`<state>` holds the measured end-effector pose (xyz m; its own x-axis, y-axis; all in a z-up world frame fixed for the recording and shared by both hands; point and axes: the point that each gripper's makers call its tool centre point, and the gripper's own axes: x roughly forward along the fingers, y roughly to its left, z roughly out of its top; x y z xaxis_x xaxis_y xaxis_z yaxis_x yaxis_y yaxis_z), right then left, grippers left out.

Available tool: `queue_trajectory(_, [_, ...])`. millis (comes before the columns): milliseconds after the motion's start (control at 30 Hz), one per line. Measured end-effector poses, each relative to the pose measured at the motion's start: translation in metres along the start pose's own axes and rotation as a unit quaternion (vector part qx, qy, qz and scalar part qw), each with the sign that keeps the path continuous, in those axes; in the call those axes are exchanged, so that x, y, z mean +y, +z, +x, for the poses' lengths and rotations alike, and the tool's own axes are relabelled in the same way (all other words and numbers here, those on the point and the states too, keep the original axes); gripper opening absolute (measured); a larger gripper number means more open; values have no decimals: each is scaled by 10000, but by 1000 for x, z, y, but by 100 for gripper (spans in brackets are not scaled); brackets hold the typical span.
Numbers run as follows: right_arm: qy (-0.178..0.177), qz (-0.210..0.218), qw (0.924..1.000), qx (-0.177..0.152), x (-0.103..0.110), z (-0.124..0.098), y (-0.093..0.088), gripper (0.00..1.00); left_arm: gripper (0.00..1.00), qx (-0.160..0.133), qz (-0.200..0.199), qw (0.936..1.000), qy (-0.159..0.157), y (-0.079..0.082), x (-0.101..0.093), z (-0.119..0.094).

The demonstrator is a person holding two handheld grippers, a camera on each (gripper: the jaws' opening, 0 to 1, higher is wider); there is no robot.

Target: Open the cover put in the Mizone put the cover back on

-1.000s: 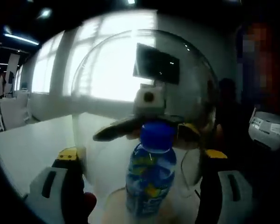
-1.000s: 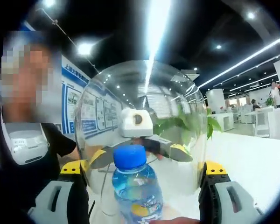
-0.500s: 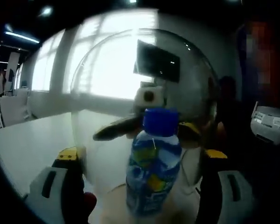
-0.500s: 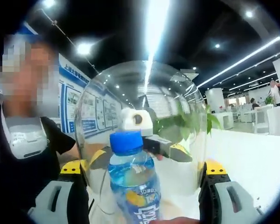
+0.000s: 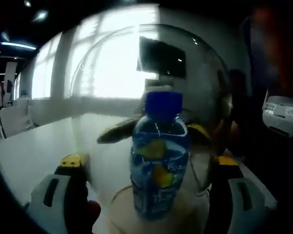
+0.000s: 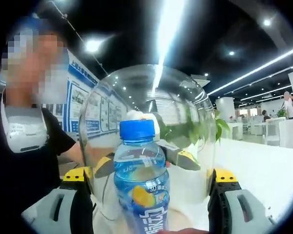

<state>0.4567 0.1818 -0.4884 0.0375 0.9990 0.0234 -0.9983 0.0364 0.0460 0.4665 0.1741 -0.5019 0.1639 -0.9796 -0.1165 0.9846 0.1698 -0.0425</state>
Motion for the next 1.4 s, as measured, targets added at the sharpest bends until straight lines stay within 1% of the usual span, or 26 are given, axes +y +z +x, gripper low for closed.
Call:
queue_trajectory(67, [-11,8,10000,-47,0,-1,0,91,87,-4,4,10000,10,0,0,0])
queue_trajectory(200, [-62,21,9997,-215,0,-2,1,91,87,-126,-6,9999,26,1,0,-1])
queue_trajectory(333, [-67,13,9999,-122,1,0,1,90,87,-132,11,9999,56,1,0,-1])
queue_trajectory(400, [-74,22,9999,-130,0,0,0,90,87,-115,10,9999,83,1,1,-1])
queue_trajectory(533, [-76,27,9999,-148,-1,1,0,90,86,-249,7,9996,114,2,1,-2])
queue_trajectory(667, [-77,42,9999,-132,-1,3,0,90,87,-134,-4,9998,135,2,1,-1])
queue_trajectory(733, [-78,32,9999,-128,-1,3,0,90,87,-223,0,9997,137,2,1,-2])
queue_trajectory(800, [-80,31,9999,-137,0,4,0,90,87,-251,-5,9996,140,3,2,-2])
queue_trajectory(1400, [-83,53,9998,-191,-1,4,0,90,86,-233,-13,9995,201,3,1,-2])
